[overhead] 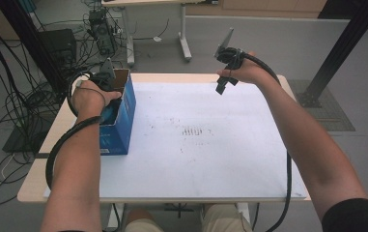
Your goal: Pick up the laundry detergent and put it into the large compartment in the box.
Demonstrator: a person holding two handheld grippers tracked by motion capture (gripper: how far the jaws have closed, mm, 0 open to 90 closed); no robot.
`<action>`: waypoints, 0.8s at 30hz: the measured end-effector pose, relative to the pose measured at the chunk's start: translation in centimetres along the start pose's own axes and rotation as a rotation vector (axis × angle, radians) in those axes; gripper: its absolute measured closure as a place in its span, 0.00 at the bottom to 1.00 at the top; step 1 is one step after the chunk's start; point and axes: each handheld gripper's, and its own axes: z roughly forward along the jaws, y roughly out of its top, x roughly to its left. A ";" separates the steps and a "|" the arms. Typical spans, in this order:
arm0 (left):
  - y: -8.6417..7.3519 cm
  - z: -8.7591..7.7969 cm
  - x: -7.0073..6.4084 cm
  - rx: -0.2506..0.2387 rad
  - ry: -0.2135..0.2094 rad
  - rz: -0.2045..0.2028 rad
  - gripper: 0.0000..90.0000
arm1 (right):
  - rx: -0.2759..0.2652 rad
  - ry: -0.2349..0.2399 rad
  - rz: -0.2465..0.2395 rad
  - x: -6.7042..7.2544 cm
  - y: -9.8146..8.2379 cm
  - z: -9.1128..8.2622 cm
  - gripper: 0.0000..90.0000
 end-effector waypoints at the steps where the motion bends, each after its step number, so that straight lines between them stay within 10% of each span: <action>1: 0.0 0.0 0.0 0.001 0.001 0.000 0.42 | 0.002 0.000 0.001 0.0 0.0 0.0 0.07; 24: -0.3 -0.5 0.3 -0.001 -0.005 -0.003 0.37 | -0.004 0.002 0.004 0.2 -0.1 -0.1 0.08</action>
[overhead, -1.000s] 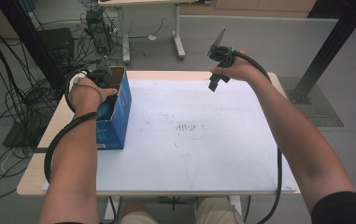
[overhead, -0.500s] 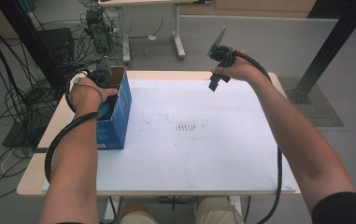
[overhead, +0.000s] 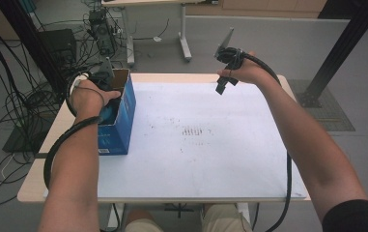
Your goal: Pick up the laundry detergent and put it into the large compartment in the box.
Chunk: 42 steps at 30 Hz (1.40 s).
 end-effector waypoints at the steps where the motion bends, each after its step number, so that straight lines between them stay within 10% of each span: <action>1: -0.1 0.0 0.0 -0.004 0.000 -0.003 0.37 | -0.001 0.000 0.000 0.0 0.0 0.0 0.08; 25: -2.5 -4.9 -1.3 -0.072 0.026 0.056 0.30 | -0.011 -0.003 -0.019 0.7 0.2 -0.3 0.07; 42: -5.3 -8.3 -4.2 -0.138 -0.029 0.229 0.17 | -0.009 -0.013 0.005 0.2 0.2 -0.4 0.07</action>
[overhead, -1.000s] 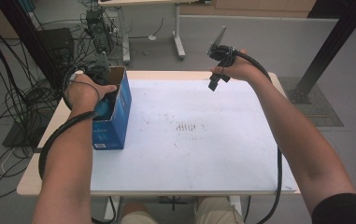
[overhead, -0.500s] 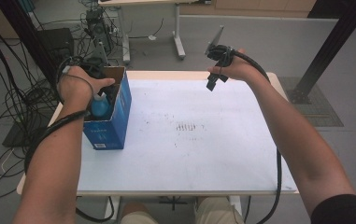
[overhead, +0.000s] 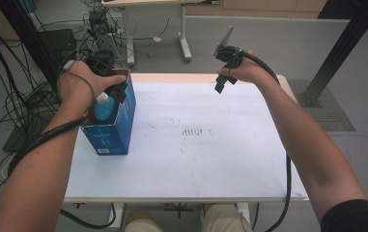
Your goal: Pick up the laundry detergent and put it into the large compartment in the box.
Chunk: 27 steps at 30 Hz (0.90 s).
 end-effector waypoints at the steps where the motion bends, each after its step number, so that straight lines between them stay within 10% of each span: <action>1: 0.0 0.0 -0.3 -0.001 -0.002 0.014 0.16 | 0.001 0.000 0.001 -0.1 0.0 0.0 0.07; 27: 0.5 0.8 -5.7 0.036 -0.102 0.195 0.12 | -0.006 -0.006 0.045 -1.3 -0.4 -0.2 0.07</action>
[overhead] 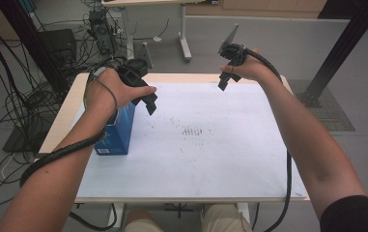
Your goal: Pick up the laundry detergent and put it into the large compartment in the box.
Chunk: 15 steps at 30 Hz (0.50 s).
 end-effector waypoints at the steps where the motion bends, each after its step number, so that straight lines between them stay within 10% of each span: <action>1: 0.0 0.1 0.0 0.003 -0.004 0.000 0.12 | 0.000 0.000 0.001 0.0 0.0 0.0 0.07; 15: 0.0 0.1 -0.8 -0.001 -0.021 0.021 0.11 | -0.002 0.002 -0.005 0.4 0.0 -0.1 0.07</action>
